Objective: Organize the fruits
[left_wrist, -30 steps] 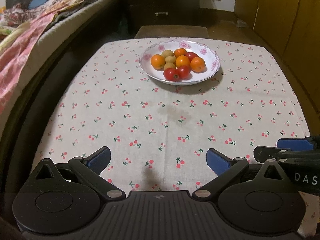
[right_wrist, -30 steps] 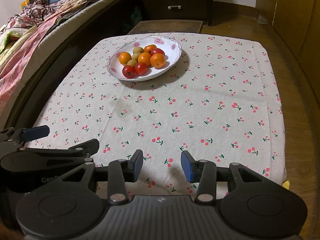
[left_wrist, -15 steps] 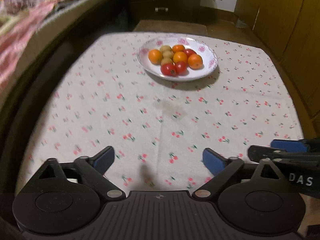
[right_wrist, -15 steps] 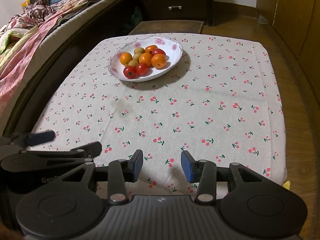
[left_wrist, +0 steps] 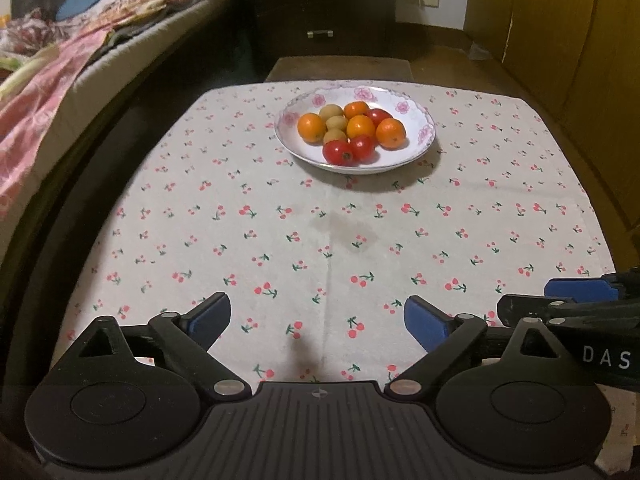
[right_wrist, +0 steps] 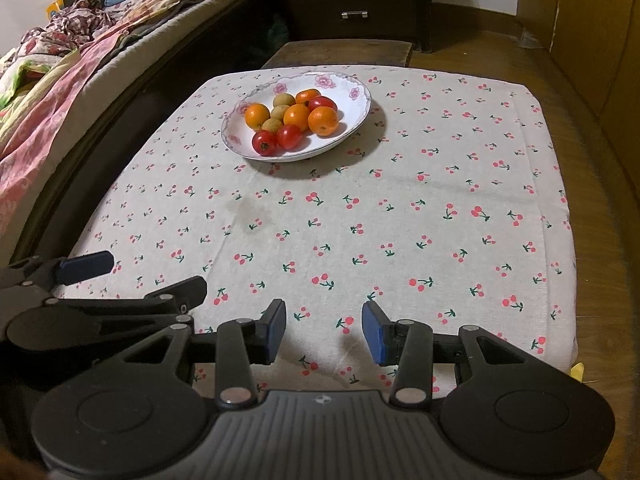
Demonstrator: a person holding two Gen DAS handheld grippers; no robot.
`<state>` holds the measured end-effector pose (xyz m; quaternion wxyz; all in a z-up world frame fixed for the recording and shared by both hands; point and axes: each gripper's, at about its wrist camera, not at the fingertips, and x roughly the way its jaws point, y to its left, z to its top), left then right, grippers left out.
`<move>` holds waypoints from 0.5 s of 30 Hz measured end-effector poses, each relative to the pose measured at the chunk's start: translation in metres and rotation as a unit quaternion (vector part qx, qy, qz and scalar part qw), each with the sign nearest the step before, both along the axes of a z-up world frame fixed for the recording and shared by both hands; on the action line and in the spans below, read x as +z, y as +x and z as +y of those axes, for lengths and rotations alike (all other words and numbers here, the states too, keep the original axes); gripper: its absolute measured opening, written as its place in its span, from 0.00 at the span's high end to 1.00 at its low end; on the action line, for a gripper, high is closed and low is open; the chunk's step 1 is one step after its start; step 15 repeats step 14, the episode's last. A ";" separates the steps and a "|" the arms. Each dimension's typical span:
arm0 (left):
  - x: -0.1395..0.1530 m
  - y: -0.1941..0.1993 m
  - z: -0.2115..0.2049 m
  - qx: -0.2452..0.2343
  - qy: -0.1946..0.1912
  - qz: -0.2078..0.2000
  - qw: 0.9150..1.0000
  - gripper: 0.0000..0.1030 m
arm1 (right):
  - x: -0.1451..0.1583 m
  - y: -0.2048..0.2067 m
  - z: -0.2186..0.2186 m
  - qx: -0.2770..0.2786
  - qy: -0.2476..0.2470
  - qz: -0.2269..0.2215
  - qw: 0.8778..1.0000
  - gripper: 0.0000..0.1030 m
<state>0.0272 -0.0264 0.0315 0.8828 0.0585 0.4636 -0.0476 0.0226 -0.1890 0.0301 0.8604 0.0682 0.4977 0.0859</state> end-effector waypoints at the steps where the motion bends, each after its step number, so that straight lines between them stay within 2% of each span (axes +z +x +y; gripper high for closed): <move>1: 0.000 0.000 0.000 0.000 0.000 -0.001 1.000 0.06 | 0.000 0.000 0.000 0.000 0.000 0.000 1.000 0.58; 15: 0.000 0.001 0.003 0.017 0.013 -0.006 1.000 0.02 | -0.001 0.001 -0.001 -0.003 0.000 0.002 1.000 0.56</move>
